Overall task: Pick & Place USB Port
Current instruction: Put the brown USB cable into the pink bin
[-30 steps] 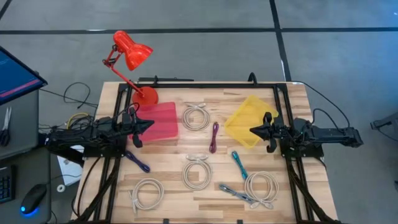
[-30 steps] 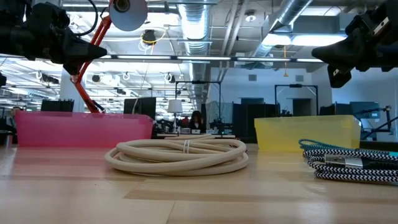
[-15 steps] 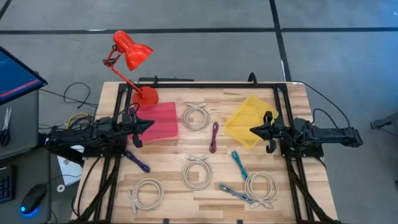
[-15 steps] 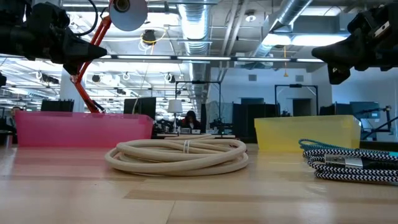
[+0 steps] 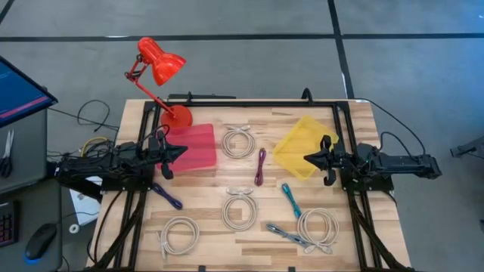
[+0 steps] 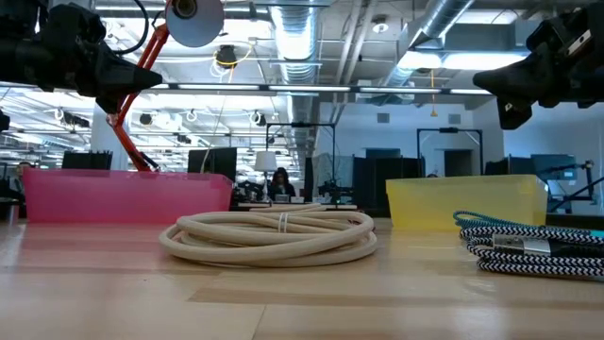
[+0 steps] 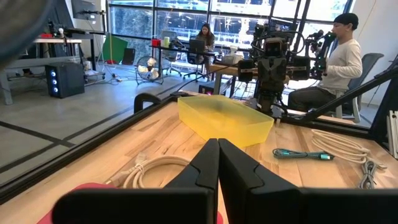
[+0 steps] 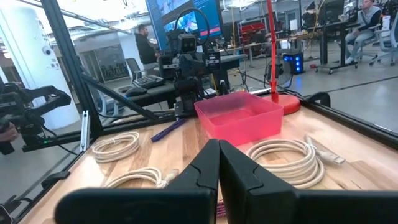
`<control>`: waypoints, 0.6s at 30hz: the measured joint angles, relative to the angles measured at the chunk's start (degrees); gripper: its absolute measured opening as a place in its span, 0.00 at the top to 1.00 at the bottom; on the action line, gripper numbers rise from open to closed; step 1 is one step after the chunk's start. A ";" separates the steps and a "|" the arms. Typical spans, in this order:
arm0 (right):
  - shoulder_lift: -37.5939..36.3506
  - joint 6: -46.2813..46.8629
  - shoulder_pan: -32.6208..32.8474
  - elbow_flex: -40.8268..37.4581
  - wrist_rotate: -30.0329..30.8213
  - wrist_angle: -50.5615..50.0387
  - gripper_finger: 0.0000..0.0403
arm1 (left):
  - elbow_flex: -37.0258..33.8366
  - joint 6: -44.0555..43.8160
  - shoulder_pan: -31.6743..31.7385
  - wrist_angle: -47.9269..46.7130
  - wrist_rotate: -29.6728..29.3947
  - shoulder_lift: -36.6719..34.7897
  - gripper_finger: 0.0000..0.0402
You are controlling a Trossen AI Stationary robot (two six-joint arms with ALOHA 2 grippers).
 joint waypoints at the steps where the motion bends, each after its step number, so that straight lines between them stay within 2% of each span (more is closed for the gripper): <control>1: 0.00 -0.19 0.00 0.00 0.00 0.00 1.00 | 0.00 0.00 -0.01 0.00 0.00 0.00 0.98; 18: 0.00 -0.23 -0.02 0.10 0.00 -0.04 1.00 | 0.00 -0.41 0.00 1.17 0.00 0.02 0.98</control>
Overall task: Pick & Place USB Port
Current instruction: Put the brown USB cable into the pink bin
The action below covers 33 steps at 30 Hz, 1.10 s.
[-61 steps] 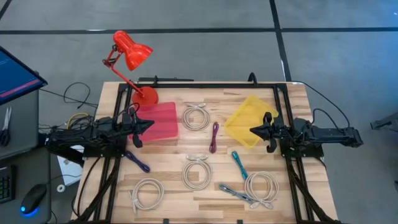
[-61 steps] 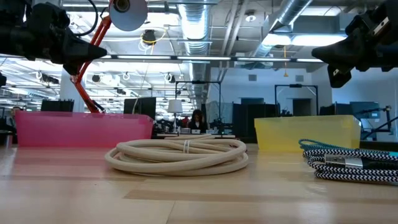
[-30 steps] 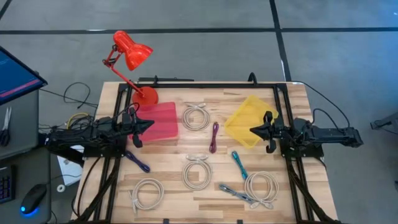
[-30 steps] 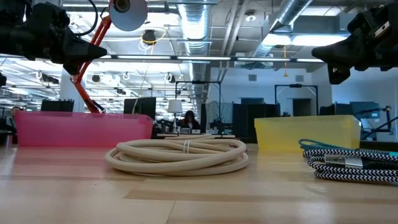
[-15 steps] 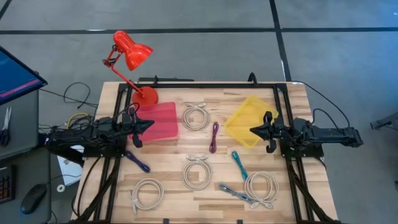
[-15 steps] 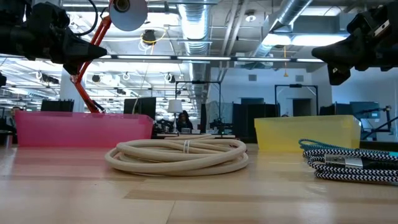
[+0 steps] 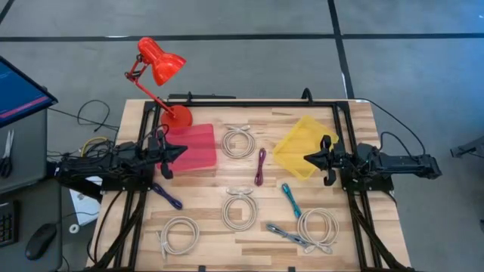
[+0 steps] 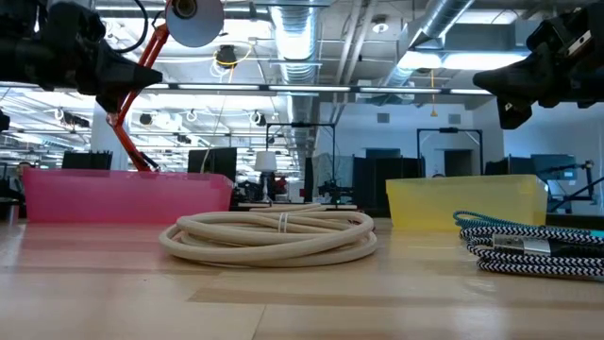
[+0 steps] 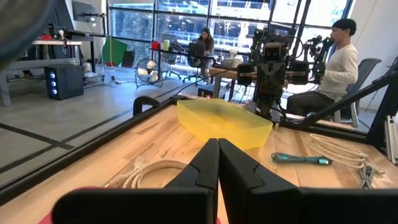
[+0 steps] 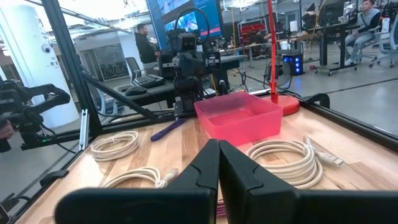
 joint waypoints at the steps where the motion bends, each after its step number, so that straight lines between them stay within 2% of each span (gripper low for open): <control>1: 0.00 0.00 0.01 0.17 0.00 -0.32 1.00 | -0.02 -0.01 0.00 0.59 0.00 0.00 0.98; 7: -0.02 -0.08 0.02 3.66 0.00 -0.99 1.00 | 0.00 -0.03 -0.01 6.51 0.02 0.00 0.98; 18: 0.13 1.75 0.00 12.48 2.77 -12.79 1.00 | 0.00 -3.04 -0.02 10.41 0.04 2.12 0.98; 22: 0.15 1.72 0.02 14.70 2.95 -13.54 1.00 | 0.55 -2.78 -0.02 14.90 0.12 6.63 0.98; 27: 0.15 1.48 0.01 16.38 3.14 -13.73 1.00 | 5.42 -2.27 -0.02 15.25 0.28 15.28 0.98; 33: 0.99 1.49 0.02 16.52 5.26 -15.15 1.00 | 12.59 8.40 -0.02 15.38 0.55 27.31 0.98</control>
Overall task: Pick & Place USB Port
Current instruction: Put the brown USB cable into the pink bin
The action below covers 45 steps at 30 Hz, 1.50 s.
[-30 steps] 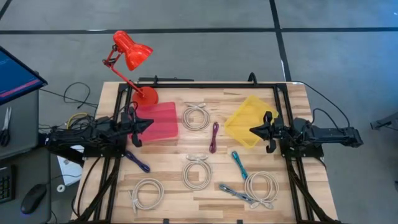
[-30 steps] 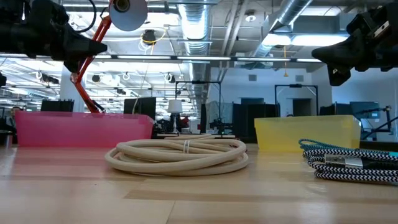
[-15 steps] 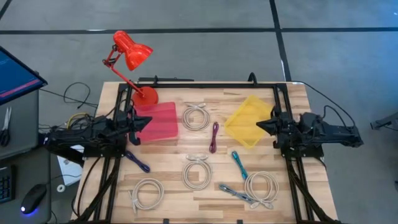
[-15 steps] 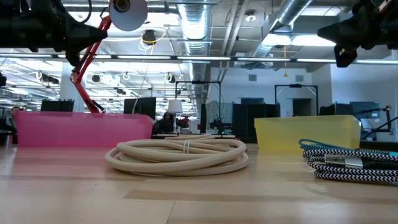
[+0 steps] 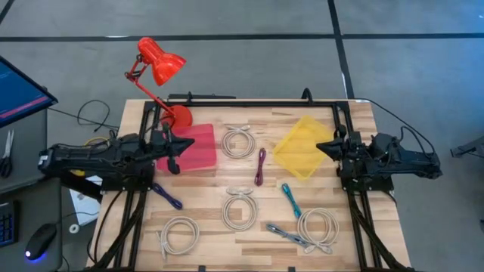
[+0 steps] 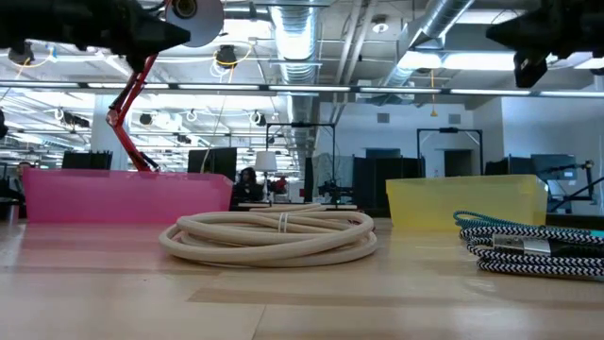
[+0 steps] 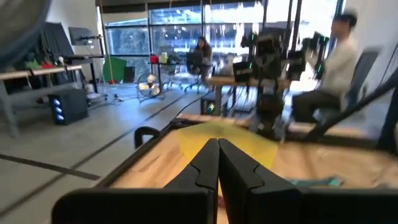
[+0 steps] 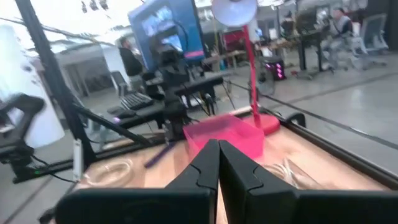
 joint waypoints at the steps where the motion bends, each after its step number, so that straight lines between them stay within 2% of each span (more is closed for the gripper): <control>1: 0.55 0.00 -0.02 0.00 0.88 -0.30 1.00 | 0.91 1.23 0.00 0.00 -0.91 2.02 0.98; 5: 4.08 0.00 -0.02 0.00 4.54 -0.94 1.00 | 3.04 1.93 0.31 -0.24 -4.89 9.19 0.98; 12: 9.42 0.00 -0.02 0.00 7.16 -0.86 1.00 | 4.52 -0.51 1.22 -0.33 -5.09 17.85 0.98; 17: 10.76 0.10 -0.02 0.00 8.85 -0.68 1.00 | 8.44 -2.15 0.80 -0.51 -6.95 22.98 0.98; 22: 10.80 0.33 -0.04 0.00 12.77 -0.69 1.00 | 13.80 -2.11 -0.22 -3.17 -11.82 29.59 0.98; 27: 10.80 0.44 -0.04 0.00 14.24 -0.72 1.00 | 18.85 -2.37 -3.46 -9.68 -20.87 36.59 0.98; 30: 10.80 0.44 -0.04 0.00 14.26 -0.74 1.00 | 21.53 -2.10 -5.72 -10.80 -23.24 40.50 0.98; 35: 10.80 0.26 -0.04 0.00 14.35 -0.94 1.00 | 26.03 1.21 -8.51 -10.70 -23.89 45.69 0.98; 41: 10.80 0.44 0.00 0.00 14.50 -1.42 1.00 | 29.83 8.90 -10.50 -11.16 -29.68 50.18 0.98; 45: 10.80 0.44 0.00 0.00 14.50 -1.56 1.00 | 30.71 12.92 -10.03 -11.15 -30.69 52.74 0.98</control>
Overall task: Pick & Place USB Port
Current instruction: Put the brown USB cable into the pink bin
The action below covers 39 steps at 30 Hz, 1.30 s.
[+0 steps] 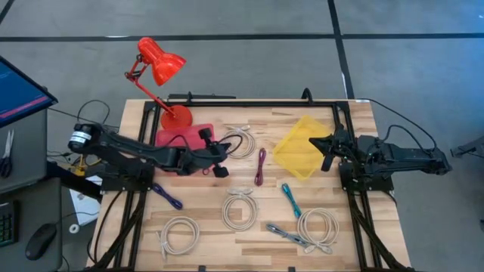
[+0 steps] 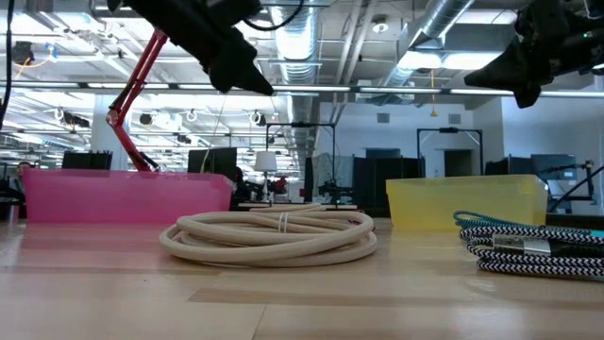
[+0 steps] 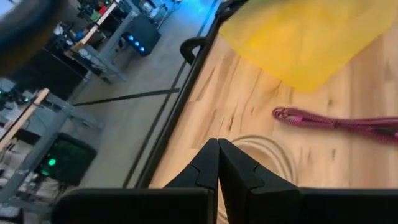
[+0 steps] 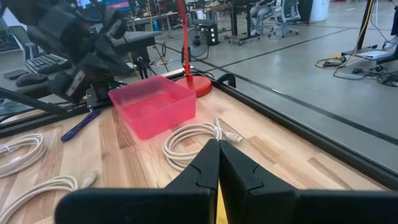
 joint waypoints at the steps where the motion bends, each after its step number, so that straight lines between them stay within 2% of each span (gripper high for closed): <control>1: 0.00 0.00 0.00 0.00 0.00 0.01 1.00 | 0.00 0.04 0.48 -0.08 0.23 0.62 0.98; 8: 0.00 0.00 0.00 0.00 0.00 -0.01 1.00 | 0.00 -3.34 3.79 -0.69 10.95 4.29 0.98; 17: 0.00 0.00 0.00 0.00 0.00 -0.01 1.00 | -0.01 -7.17 9.07 -0.44 17.63 8.07 0.96; 20: 0.00 0.00 0.00 0.00 0.00 -0.01 1.00 | -0.02 -7.60 10.95 0.06 20.99 8.71 0.92; 26: 0.00 -0.03 0.00 0.00 -0.01 -0.17 1.00 | -0.02 -9.54 13.03 1.71 30.04 9.15 0.75; 32: 0.01 -0.17 0.00 0.00 -0.01 -0.50 1.00 | -0.02 -9.06 12.63 2.01 30.16 11.43 0.65; 39: 0.00 -0.17 -0.10 0.01 0.08 -1.53 1.00 | -0.02 -9.21 12.65 3.49 29.51 16.09 0.64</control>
